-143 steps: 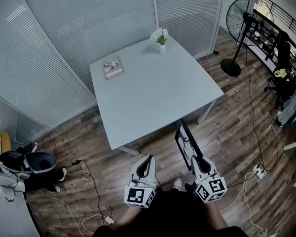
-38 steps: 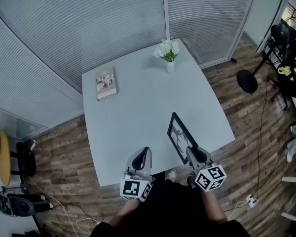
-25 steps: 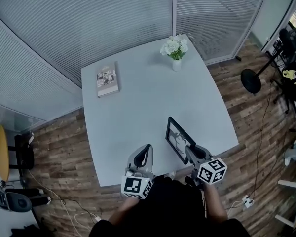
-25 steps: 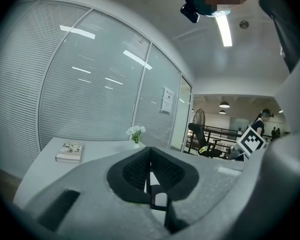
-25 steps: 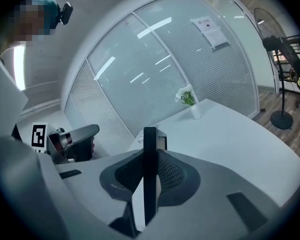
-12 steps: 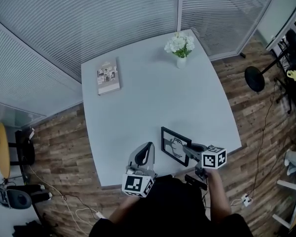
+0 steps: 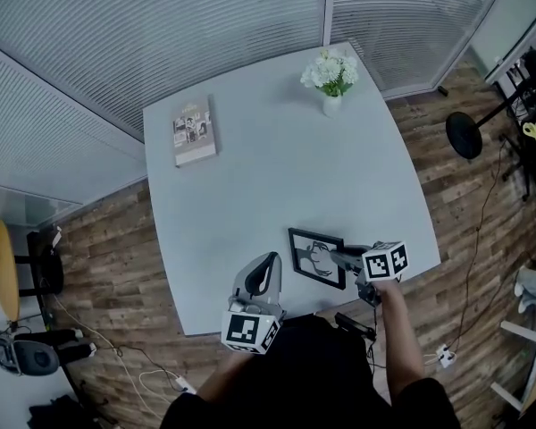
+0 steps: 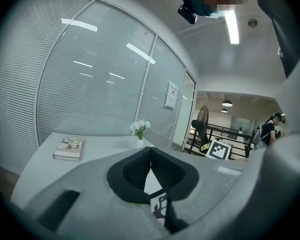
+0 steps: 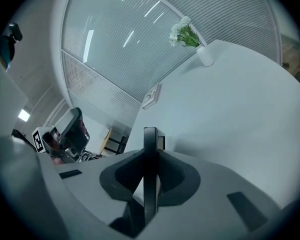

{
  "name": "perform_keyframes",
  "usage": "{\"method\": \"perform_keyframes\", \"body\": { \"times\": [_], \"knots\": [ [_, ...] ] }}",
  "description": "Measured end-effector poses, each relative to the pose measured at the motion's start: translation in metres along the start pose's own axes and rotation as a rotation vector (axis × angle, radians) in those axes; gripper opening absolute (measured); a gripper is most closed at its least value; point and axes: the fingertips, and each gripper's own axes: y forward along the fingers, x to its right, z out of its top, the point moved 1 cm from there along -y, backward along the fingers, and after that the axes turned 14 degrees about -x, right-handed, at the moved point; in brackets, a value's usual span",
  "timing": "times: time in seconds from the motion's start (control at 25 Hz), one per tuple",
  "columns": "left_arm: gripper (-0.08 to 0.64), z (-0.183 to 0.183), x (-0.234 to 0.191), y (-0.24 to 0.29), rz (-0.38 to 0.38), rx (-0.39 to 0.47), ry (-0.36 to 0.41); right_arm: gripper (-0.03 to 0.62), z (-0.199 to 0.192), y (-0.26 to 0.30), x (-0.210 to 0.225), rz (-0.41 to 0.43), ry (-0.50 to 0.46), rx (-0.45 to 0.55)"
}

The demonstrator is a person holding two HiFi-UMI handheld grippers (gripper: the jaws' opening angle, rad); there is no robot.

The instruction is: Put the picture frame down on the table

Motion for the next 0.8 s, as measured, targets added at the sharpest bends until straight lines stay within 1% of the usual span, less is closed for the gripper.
{"method": "perform_keyframes", "body": {
  "times": [0.08, 0.28, 0.6, 0.8],
  "knots": [
    [0.015, -0.001, -0.004, 0.002, 0.002, -0.006, -0.004, 0.067, 0.006, 0.003, 0.005, -0.004, 0.004, -0.005],
    [0.015, -0.003, -0.013, 0.002, 0.008, -0.012, -0.01, 0.067, 0.011, 0.01, 0.021, -0.056, -0.001, -0.031],
    [0.015, -0.006, -0.024, 0.001, 0.016, -0.019, -0.026, 0.067, 0.014, 0.02, 0.053, -0.14, 0.032, -0.055],
    [0.015, -0.01, -0.025, 0.001, 0.007, -0.033, -0.021, 0.067, 0.017, 0.027, 0.066, -0.163, 0.055, -0.06]
  ]
}}
